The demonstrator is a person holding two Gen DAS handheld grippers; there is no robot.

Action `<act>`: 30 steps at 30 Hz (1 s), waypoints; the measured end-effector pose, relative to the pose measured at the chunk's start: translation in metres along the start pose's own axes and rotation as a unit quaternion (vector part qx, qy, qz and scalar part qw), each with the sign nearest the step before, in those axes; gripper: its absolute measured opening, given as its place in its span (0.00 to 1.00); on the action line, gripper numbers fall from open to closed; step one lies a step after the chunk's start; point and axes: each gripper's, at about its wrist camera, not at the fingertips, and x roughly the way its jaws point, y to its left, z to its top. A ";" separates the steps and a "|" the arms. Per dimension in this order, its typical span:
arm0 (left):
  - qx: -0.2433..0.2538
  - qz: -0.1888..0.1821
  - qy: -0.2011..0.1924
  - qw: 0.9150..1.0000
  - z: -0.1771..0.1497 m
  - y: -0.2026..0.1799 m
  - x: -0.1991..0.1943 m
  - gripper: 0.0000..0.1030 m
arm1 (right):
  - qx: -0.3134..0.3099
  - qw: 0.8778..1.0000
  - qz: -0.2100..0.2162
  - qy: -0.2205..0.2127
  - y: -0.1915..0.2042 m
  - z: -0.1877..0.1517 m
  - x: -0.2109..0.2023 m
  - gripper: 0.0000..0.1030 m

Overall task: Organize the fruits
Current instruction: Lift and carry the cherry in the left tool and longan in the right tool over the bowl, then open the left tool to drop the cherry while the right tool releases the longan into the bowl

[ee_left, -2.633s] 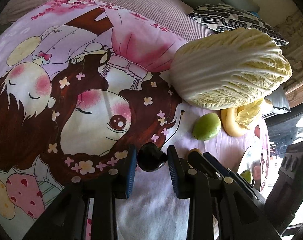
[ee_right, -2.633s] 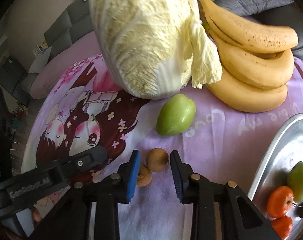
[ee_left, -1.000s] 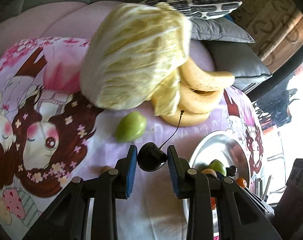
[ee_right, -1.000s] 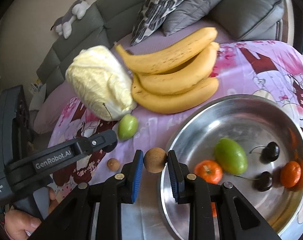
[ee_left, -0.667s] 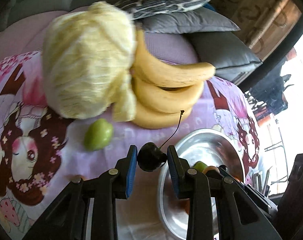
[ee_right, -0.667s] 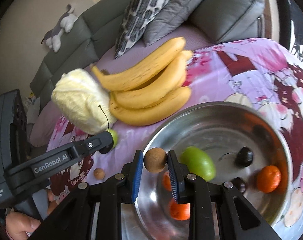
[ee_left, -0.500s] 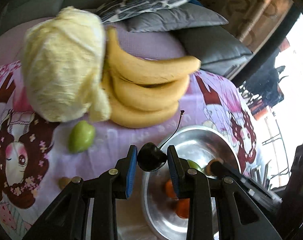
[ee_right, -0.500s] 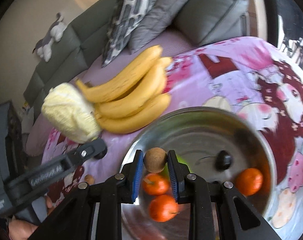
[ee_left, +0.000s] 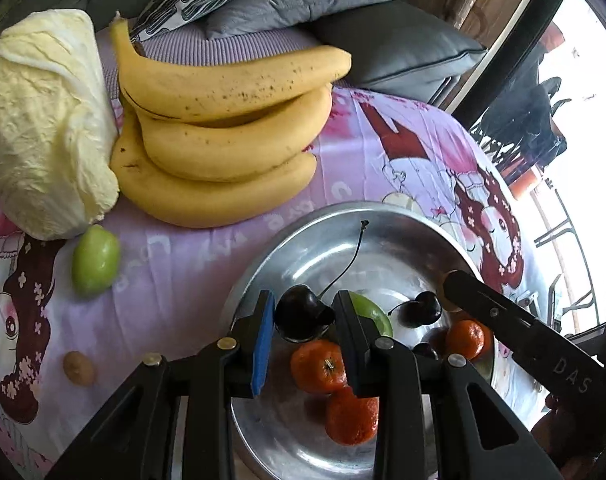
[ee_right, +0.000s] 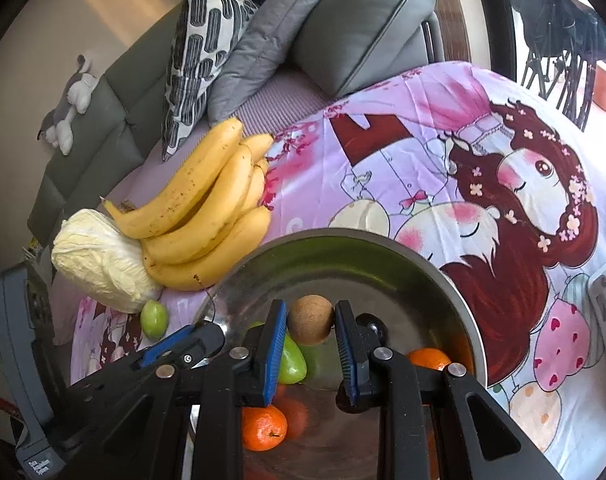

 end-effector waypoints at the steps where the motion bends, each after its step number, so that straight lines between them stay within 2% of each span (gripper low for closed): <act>1: 0.002 0.002 0.001 1.000 -0.001 -0.001 0.002 0.31 | 0.001 1.000 -0.001 0.002 0.000 0.000 0.002 0.26; 10: 0.013 0.008 0.008 1.000 -0.002 -0.009 0.012 0.31 | 0.001 1.000 -0.007 0.021 -0.006 -0.003 0.017 0.26; 30: -0.003 0.019 0.023 1.000 -0.004 0.000 0.018 0.31 | -0.020 0.999 -0.013 0.037 -0.002 -0.007 0.028 0.26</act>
